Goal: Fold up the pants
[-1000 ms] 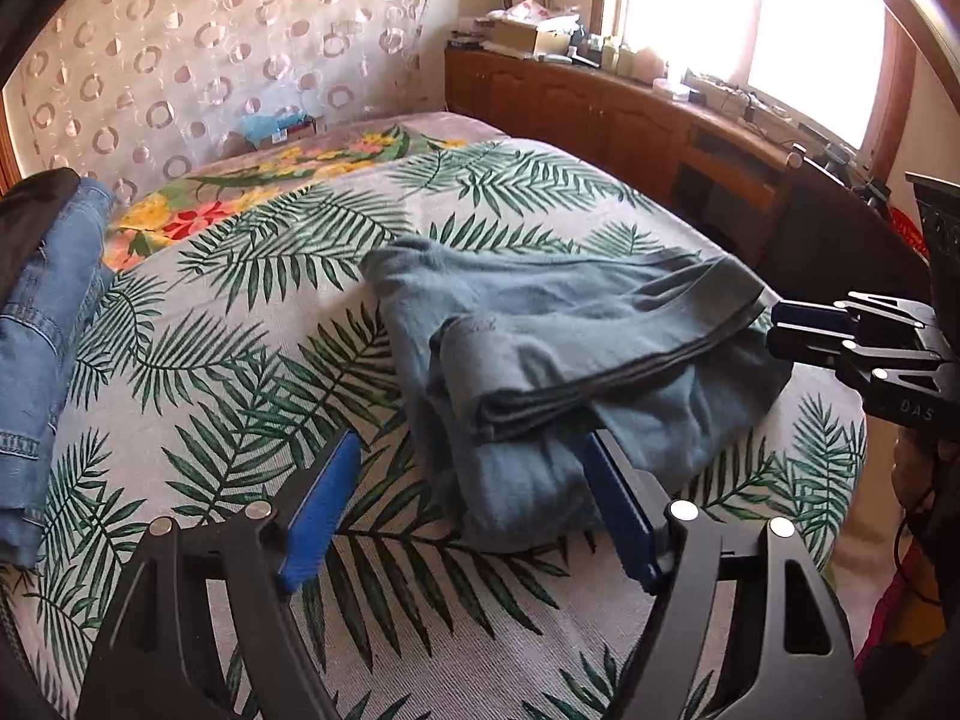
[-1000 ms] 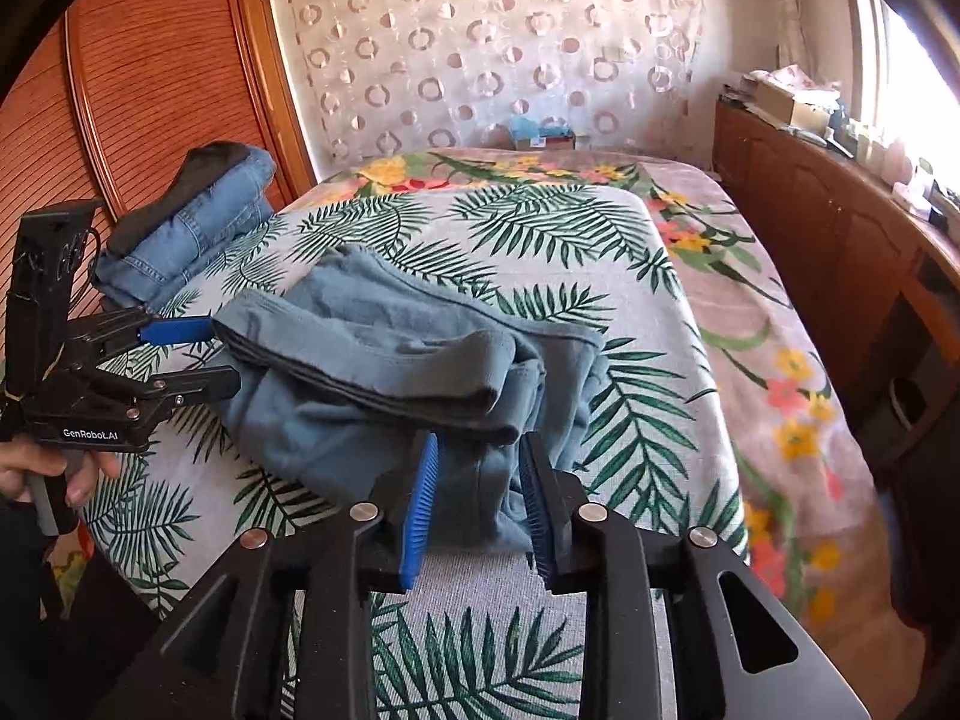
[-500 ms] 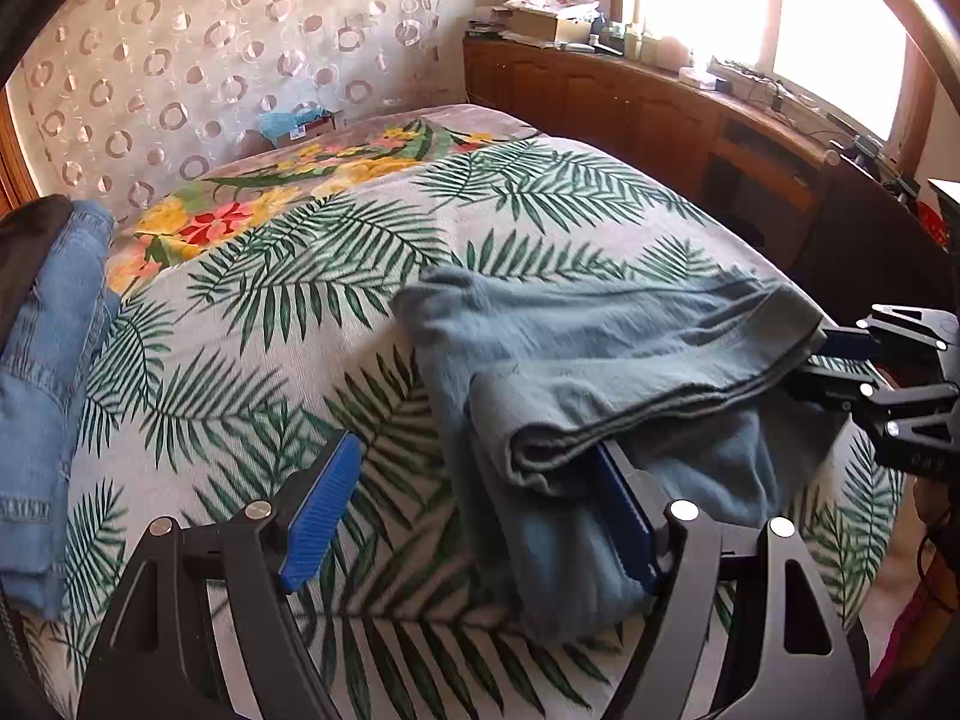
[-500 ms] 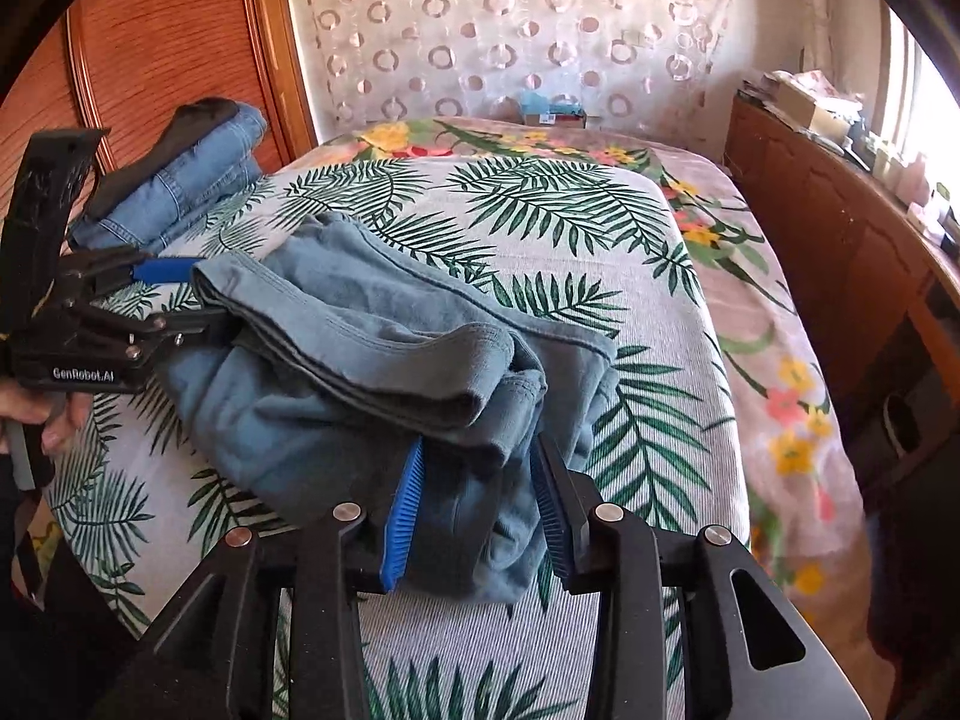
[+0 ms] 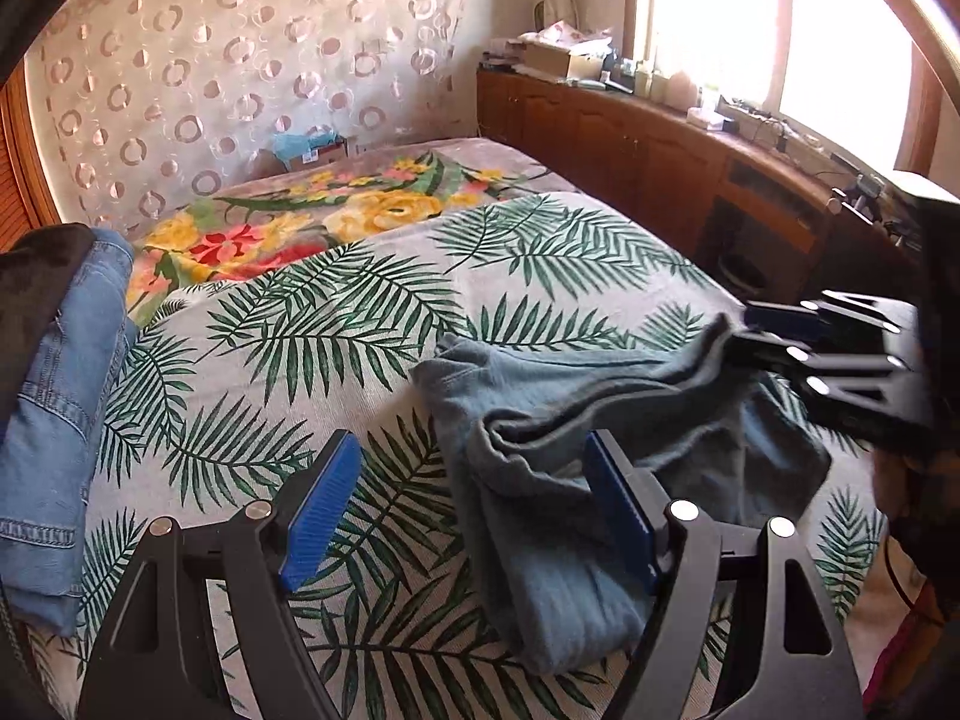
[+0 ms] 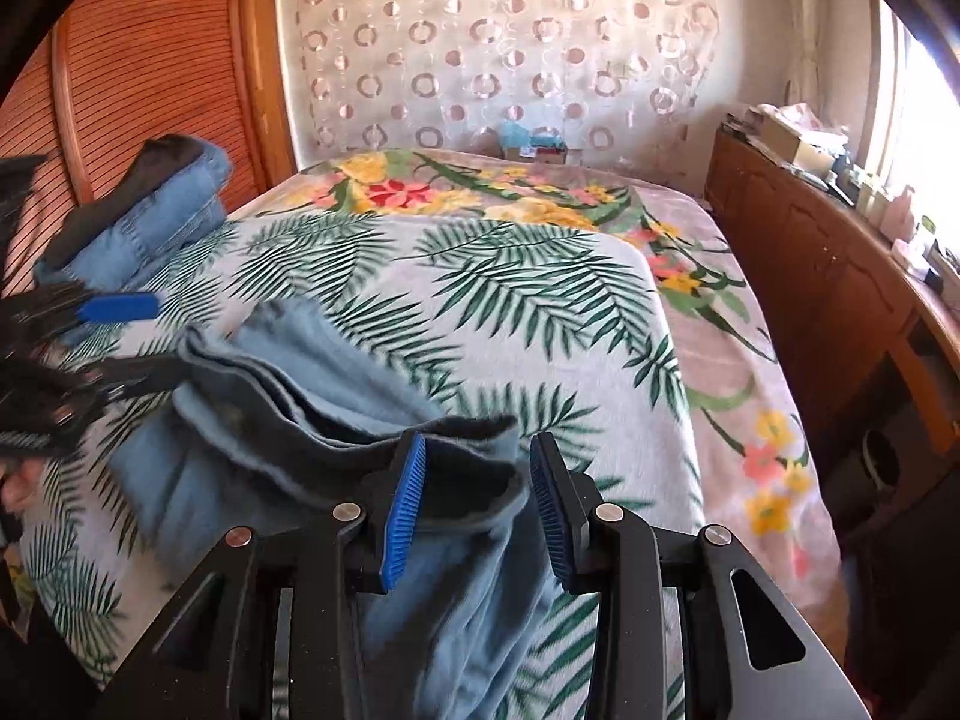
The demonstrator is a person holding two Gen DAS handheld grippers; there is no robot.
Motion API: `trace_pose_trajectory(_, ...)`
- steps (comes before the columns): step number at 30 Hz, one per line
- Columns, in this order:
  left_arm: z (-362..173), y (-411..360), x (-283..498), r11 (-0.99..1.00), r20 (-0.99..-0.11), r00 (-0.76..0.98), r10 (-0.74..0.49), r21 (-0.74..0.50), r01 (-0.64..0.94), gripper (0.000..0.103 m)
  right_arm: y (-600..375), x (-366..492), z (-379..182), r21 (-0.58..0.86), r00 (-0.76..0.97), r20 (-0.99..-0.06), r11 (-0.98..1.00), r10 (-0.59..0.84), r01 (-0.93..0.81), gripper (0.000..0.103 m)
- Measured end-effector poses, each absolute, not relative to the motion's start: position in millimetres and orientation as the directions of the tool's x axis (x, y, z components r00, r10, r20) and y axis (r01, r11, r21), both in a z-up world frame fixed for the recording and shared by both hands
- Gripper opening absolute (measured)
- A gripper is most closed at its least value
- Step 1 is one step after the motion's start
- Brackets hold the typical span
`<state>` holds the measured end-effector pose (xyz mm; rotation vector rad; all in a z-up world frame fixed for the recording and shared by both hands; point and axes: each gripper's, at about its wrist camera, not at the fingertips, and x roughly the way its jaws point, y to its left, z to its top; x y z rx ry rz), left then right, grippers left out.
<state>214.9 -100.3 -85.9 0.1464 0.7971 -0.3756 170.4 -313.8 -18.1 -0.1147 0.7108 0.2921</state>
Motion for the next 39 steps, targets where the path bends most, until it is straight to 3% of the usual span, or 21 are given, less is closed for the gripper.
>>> trace_pose_trajectory(10,-98,-102,202,0.901,-0.737,0.605,-0.302,-0.013,0.434,0.077,-331,174,-10,0.108,0.739,-0.623,0.963,0.258,-0.245,0.038)
trace_pose_trajectory(21,-113,-110,219,0.906,-0.769,0.582,-0.263,0.012,0.424,0.077,-334,147,-23,0.081,0.699,-0.656,0.948,0.284,-0.309,0.038)
trace_pose_trajectory(32,-121,-111,249,0.909,-0.782,0.574,-0.241,0.026,0.416,0.077,-329,177,-38,0.075,0.634,-0.684,0.899,0.361,-0.431,0.038)
trace_pose_trajectory(33,-121,-111,251,0.909,-0.782,0.574,-0.243,0.024,0.416,0.077,-330,181,-37,0.08,0.633,-0.681,0.897,0.368,-0.436,0.036)
trace_pose_trajectory(34,-121,-111,252,0.909,-0.781,0.575,-0.244,0.022,0.416,0.077,-332,184,-35,0.091,0.63,-0.676,0.891,0.382,-0.444,0.018)
trace_pose_trajectory(35,-121,-110,253,0.908,-0.78,0.574,-0.249,0.018,0.418,0.077,-334,187,-34,0.097,0.631,-0.67,0.889,0.391,-0.448,0.01)
trace_pose_trajectory(39,-116,-110,255,0.904,-0.772,0.582,-0.257,0.021,0.427,0.077,-339,198,-30,0.106,0.657,-0.644,0.897,0.391,-0.429,0.007)
